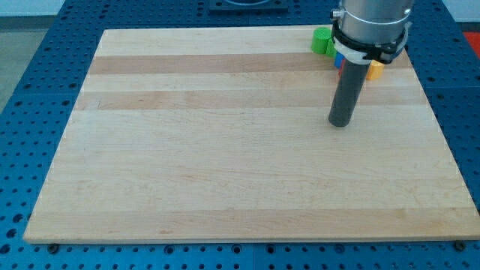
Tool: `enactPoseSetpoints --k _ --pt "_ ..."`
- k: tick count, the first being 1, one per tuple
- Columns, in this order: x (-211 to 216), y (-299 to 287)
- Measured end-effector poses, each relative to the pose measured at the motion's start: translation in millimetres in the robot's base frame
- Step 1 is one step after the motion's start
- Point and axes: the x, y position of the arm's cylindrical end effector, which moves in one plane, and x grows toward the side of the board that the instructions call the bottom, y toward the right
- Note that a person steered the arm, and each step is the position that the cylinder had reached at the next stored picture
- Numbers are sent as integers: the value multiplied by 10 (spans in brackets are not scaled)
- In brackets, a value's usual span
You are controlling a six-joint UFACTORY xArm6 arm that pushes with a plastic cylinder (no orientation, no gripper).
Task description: Separate blue cube from the group of blocks
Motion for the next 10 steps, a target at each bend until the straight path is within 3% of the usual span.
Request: enactPoseSetpoints --k 3,5,7,9,10 --pt "231 349" --pt "-527 566" --pt "-628 1188" --pt "-1349 1331" --pt "-1456 1331"
